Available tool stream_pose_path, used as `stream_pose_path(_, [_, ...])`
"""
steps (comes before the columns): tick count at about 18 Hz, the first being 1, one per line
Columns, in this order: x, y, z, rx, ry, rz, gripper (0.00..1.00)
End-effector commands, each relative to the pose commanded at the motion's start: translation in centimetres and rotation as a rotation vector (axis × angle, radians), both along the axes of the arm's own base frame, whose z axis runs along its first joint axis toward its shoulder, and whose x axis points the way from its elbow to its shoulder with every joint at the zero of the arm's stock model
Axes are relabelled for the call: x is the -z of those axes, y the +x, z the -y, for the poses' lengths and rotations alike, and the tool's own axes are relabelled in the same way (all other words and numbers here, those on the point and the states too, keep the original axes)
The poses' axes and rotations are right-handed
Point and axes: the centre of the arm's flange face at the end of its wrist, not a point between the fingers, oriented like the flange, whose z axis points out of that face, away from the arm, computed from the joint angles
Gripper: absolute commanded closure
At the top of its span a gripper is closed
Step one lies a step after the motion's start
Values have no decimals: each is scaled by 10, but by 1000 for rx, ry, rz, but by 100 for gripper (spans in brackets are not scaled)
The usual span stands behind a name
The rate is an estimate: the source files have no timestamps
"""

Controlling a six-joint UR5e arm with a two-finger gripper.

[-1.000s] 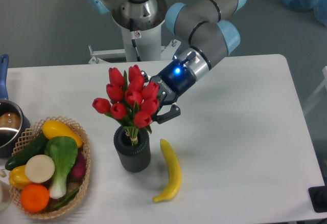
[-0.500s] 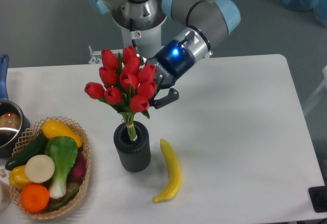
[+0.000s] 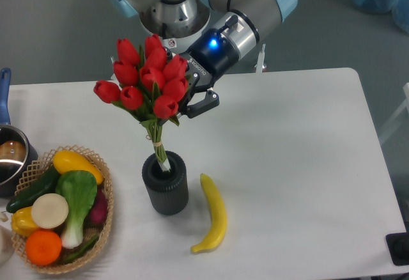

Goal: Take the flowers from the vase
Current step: 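Lift the tulip bunch up out of the black vase, then carry the held tulips up and away from the vase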

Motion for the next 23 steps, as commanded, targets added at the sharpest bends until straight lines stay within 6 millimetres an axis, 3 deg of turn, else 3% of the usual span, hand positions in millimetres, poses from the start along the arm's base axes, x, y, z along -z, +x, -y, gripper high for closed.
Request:
stream_pose_path(6, [-13,6,4,-1,12,-13,47])
stream_pose_path(9, [-18,-5,9,-22,14,-21,48])
stream_pose_path(11, [-20,-37,36,-102,12,-27,48])
stream_pose_path(17, [-19,-105,113,-311,-19,-1,49])
stream_pose_path(23, [6,-156,186,-561,-268,-51,49])
